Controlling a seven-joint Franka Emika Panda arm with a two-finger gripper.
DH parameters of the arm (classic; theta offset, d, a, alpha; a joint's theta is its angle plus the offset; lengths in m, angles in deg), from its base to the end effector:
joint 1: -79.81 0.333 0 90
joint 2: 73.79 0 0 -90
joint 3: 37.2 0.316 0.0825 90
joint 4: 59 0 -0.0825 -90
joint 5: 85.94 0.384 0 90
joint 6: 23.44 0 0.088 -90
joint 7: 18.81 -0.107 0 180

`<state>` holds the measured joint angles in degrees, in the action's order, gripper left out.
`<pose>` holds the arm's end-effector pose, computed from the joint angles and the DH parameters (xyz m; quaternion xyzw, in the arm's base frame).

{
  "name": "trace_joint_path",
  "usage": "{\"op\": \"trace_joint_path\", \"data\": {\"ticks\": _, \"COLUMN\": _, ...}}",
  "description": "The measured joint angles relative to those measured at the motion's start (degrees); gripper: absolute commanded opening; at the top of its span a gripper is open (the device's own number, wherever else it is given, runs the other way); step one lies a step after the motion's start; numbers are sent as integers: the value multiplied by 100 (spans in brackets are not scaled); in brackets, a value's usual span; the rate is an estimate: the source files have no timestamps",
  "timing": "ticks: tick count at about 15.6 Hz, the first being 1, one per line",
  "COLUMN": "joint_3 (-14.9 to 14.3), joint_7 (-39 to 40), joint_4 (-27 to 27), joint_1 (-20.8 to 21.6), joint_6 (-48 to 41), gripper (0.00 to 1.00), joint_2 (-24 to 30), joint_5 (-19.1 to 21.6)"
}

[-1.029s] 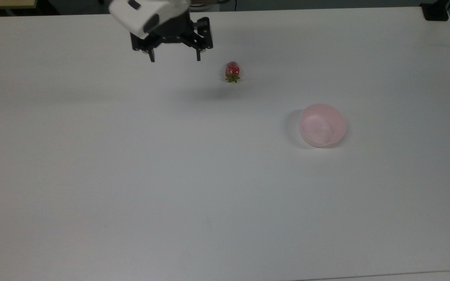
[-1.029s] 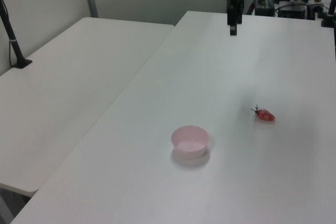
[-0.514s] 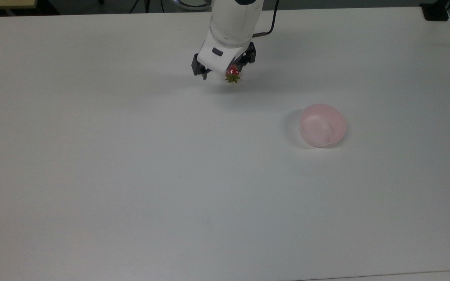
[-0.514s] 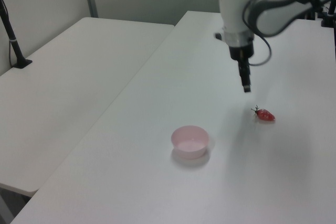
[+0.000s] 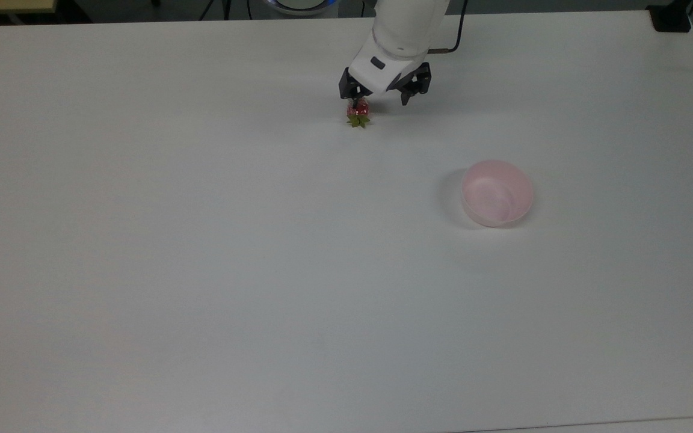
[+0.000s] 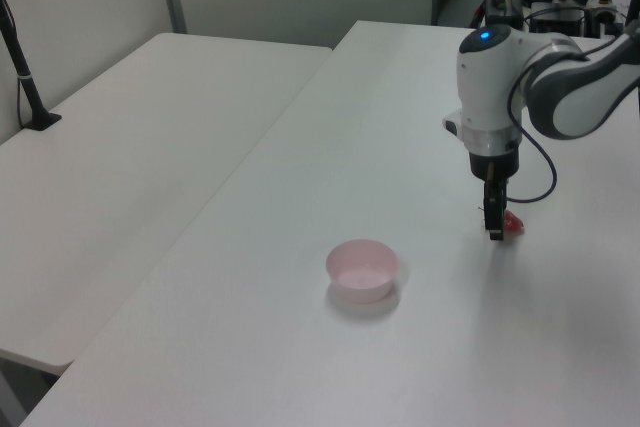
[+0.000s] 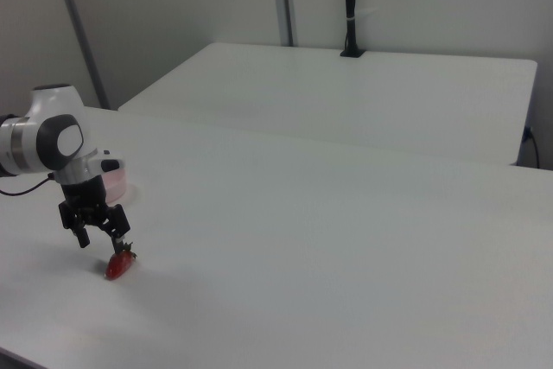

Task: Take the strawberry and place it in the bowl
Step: 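Close the gripper around the strawberry and lift it off the table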

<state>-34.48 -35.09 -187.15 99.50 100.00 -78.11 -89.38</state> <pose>0.4772 0.1941 0.3241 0.9941 0.0718 -0.0669 0.0467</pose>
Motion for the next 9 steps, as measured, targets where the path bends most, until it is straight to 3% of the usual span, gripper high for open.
{"op": "trace_joint_path", "data": {"ticks": 2, "joint_3": 27, "joint_7": -198, "joint_4": -45, "joint_1": -5, "joint_6": 220, "gripper": 87, "joint_2": -82, "joint_5": -5}}
{"op": "trace_joint_path", "data": {"ticks": 4, "joint_3": 21, "joint_7": -219, "joint_4": -45, "joint_1": -40, "joint_6": 303, "gripper": 86, "joint_2": -184, "joint_5": -48}}
{"op": "trace_joint_path", "data": {"ticks": 5, "joint_3": 21, "joint_7": -219, "joint_4": -45, "joint_1": -83, "joint_6": 308, "gripper": 87, "joint_2": -215, "joint_5": -97}}
{"op": "trace_joint_path", "data": {"ticks": 7, "joint_3": 18, "joint_7": -194, "joint_4": -45, "joint_1": -229, "joint_6": 308, "gripper": 100, "joint_2": -239, "joint_5": -178}}
{"op": "trace_joint_path", "data": {"ticks": 9, "joint_3": 16, "joint_7": -182, "joint_4": -6, "joint_1": -342, "joint_6": 299, "gripper": 100, "joint_2": -222, "joint_5": -192}}
